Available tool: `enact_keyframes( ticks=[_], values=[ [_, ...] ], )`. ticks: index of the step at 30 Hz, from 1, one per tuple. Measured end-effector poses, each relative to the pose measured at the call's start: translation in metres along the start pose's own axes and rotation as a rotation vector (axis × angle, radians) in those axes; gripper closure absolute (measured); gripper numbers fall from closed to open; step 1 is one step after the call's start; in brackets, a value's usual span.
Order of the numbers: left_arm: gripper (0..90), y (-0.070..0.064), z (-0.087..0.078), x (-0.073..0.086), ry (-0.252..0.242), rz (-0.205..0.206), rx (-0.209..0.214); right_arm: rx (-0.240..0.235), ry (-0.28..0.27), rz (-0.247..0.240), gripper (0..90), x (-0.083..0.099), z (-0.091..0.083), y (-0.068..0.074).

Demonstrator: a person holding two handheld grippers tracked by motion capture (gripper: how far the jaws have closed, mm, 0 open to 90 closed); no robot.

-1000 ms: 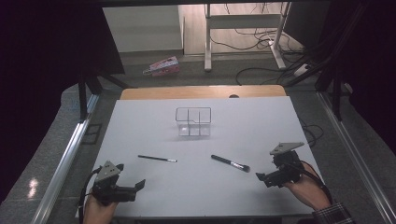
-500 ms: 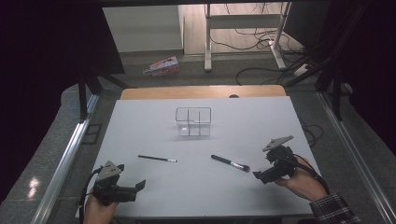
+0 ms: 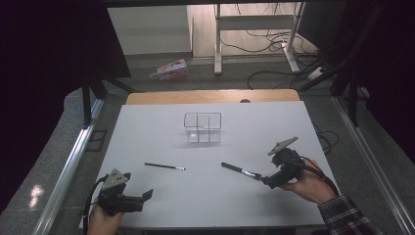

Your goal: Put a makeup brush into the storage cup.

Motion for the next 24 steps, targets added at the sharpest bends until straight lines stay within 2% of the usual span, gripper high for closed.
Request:
enact_keyframes(
  ticks=[5,12,19,24],
  values=[
    [0.0,-0.001,0.001,0.0,0.006,0.008,0.001,-0.018,0.012,-0.022,12.0,-0.007,0.004,0.0],
    [0.0,-0.002,0.001,0.0,0.007,0.022,0.002,-0.04,0.032,-0.044,13.8,-0.016,0.012,0.001],
    [0.0,0.001,0.0,0.001,-0.001,0.002,0.001,-0.056,0.046,-0.063,8.6,-0.026,0.02,0.002],
    [0.0,0.001,0.001,0.001,0.001,0.006,-0.002,-0.055,0.042,-0.071,3.6,-0.033,0.025,0.003]
  ],
)
Point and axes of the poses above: each handheld gripper's, and its own axes: z roughly forward along the jaws, x roughly out of its underside, y roughly to its left, the point moved 2 cm from there along z, roughly forward along the jaws, and after that the axes turned 9 degrees about -z, right-handed, at the moved point
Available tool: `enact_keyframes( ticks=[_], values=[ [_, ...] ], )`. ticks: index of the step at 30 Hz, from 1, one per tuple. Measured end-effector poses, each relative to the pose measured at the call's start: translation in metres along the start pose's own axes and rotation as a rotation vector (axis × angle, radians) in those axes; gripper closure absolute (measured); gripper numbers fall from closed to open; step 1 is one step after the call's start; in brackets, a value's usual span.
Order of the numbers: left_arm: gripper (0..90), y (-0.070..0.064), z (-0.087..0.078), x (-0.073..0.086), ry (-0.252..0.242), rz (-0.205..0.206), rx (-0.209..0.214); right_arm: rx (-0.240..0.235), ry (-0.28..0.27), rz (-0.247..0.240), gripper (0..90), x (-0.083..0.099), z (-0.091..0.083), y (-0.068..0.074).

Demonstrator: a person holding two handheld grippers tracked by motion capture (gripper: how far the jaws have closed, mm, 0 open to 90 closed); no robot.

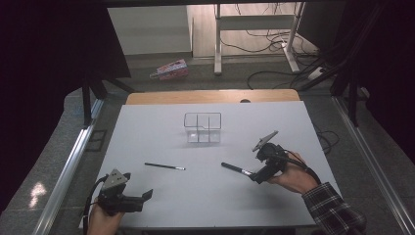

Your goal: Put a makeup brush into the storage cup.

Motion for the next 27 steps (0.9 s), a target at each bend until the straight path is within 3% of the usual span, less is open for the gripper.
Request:
enact_keyframes(
  ticks=[16,27],
  values=[
    [0.0,0.001,0.001,0.0,-0.002,-0.007,0.008,-0.015,0.031,-0.026,1.3,-0.023,0.015,0.001],
    [0.0,0.001,0.002,0.0,0.004,-0.002,0.01,-0.013,0.071,-0.093,15.0,-0.035,0.026,0.006]
  ],
)
Point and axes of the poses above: each handheld gripper's, and its own axes: z roughly forward along the jaws, x roughly out of its underside, y roughly to its left, the point moved 2 cm from there along z, roughly forward along the jaws, and after that the axes turned 9 degrees about -z, right-handed, at the moved point
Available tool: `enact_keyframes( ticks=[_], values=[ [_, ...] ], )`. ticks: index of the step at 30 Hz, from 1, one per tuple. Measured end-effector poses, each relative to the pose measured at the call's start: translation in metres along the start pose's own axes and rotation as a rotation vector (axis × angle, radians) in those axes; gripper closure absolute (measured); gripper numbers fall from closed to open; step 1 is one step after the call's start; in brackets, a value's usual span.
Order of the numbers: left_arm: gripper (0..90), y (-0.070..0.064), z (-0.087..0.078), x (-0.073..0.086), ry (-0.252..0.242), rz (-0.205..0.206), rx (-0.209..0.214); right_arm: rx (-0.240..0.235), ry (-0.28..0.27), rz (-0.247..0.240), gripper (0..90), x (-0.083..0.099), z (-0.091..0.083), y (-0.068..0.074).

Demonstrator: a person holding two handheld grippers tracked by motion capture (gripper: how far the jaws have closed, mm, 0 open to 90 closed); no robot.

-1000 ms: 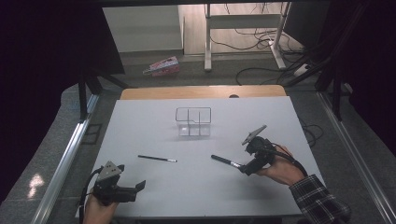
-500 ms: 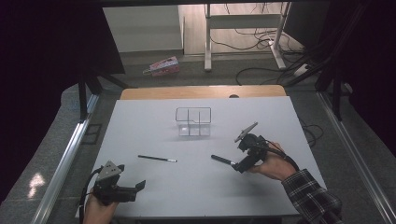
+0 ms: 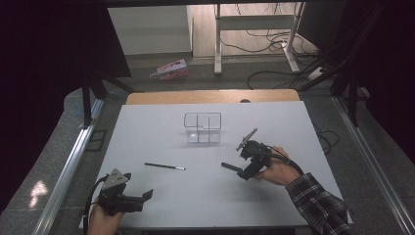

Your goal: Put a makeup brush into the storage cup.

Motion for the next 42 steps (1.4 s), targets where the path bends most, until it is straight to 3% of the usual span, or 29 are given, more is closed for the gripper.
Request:
enact_keyframes(
  ticks=[14,21,24,25,26,29,31,36,42],
  values=[
    [0.0,-0.001,0.001,0.0,0.004,0.011,0.001,-0.029,0.042,-0.058,33.3,0.002,0.015,0.005],
    [0.0,-0.002,0.001,0.0,0.008,0.015,0.0,-0.022,0.057,-0.072,44.4,0.002,0.019,0.006],
    [0.0,-0.002,0.002,0.0,0.01,0.018,0.001,-0.029,0.075,-0.097,54.2,0.003,0.022,0.005],
    [0.0,-0.002,0.002,0.0,0.01,0.018,0.001,-0.029,0.075,-0.097,54.2,0.003,0.022,0.005],
    [0.0,-0.002,0.002,0.0,0.012,0.014,0.006,-0.042,0.089,-0.091,60.6,0.003,0.025,0.006],
    [0.0,-0.003,0.002,0.0,0.011,0.013,0.009,-0.056,0.093,-0.076,67.1,0.004,0.026,0.006],
    [0.0,-0.004,0.003,0.0,0.01,0.015,0.011,-0.066,0.096,-0.081,76.1,0.005,0.025,0.004],
    [0.0,-0.005,0.003,0.0,0.013,0.019,0.009,-0.08,0.091,-0.056,77.2,0.005,0.025,0.004],
    [0.0,-0.01,0.002,-0.002,0.011,0.047,-0.01,-0.083,0.038,-0.037,77.3,0.011,0.021,0.003]
  ],
)
Point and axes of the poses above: each handheld gripper's, and its own axes: z roughly forward along the jaws, x roughly out of its underside, y roughly to its left, the point moved 2 cm from there along z, roughly forward along the jaws, and after that the axes turned 9 degrees about -z, right-handed, at the moved point
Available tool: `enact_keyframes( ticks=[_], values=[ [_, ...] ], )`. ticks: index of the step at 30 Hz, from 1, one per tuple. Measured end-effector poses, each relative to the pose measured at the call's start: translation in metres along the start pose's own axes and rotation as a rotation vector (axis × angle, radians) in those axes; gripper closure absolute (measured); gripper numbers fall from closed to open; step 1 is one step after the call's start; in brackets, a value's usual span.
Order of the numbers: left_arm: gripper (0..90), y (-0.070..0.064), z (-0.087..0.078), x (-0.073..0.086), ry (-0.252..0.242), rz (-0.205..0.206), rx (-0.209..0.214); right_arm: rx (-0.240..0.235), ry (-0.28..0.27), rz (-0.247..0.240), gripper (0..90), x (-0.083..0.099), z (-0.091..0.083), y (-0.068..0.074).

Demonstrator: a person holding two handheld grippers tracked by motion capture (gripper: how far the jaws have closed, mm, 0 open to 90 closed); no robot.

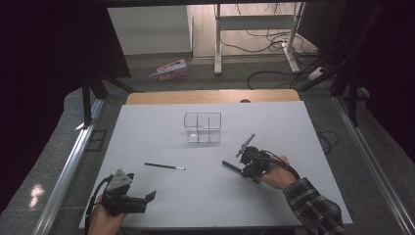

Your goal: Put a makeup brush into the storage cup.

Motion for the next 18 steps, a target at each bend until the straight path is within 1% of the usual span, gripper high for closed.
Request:
enact_keyframes(
  ticks=[4,5,7,8,10,11,13,14,15,16,18],
  values=[
    [0.0,-0.002,-0.001,-0.001,-0.006,0.016,-0.012,-0.008,-0.034,-0.006,77.3,0.003,-0.006,0.002],
    [0.0,-0.002,-0.001,-0.001,-0.009,0.02,-0.017,-0.015,-0.044,0.0,77.4,0.004,-0.008,0.002],
    [0.0,-0.002,-0.001,-0.001,-0.011,0.023,-0.018,-0.011,-0.073,0.005,77.3,0.005,-0.011,0.004],
    [0.0,-0.003,-0.002,-0.002,-0.022,0.022,-0.014,-0.014,-0.086,0.01,77.3,0.006,-0.013,0.005],
    [0.0,-0.003,-0.002,-0.002,-0.026,0.022,-0.011,-0.01,-0.095,0.009,77.3,0.007,-0.015,0.006],
    [0.0,-0.003,-0.003,-0.003,-0.032,0.022,-0.007,-0.006,-0.115,0.01,77.3,0.008,-0.019,0.007],
    [0.0,-0.003,-0.003,-0.003,-0.032,0.022,-0.004,0.009,-0.135,0.008,77.3,0.009,-0.022,0.009],
    [0.0,-0.003,-0.003,-0.003,-0.032,0.022,-0.004,0.009,-0.135,0.008,77.3,0.009,-0.022,0.009],
    [0.0,-0.003,-0.003,-0.002,-0.031,0.029,-0.003,0.02,-0.151,0.007,77.3,0.011,-0.024,0.011],
    [0.0,-0.003,-0.003,-0.002,-0.031,0.029,-0.003,0.02,-0.151,0.007,77.3,0.011,-0.024,0.011],
    [0.0,-0.004,-0.002,-0.002,-0.019,0.05,-0.019,0.016,-0.175,0.032,77.3,0.014,-0.026,0.012]
  ],
)
Point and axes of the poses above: each handheld gripper's, and its own axes: z roughly forward along the jaws, x roughly out of its underside, y roughly to its left, the point moved 2 cm from there along z, roughly forward along the jaws, and after that the axes turned 9 degrees about -z, right-handed, at the moved point
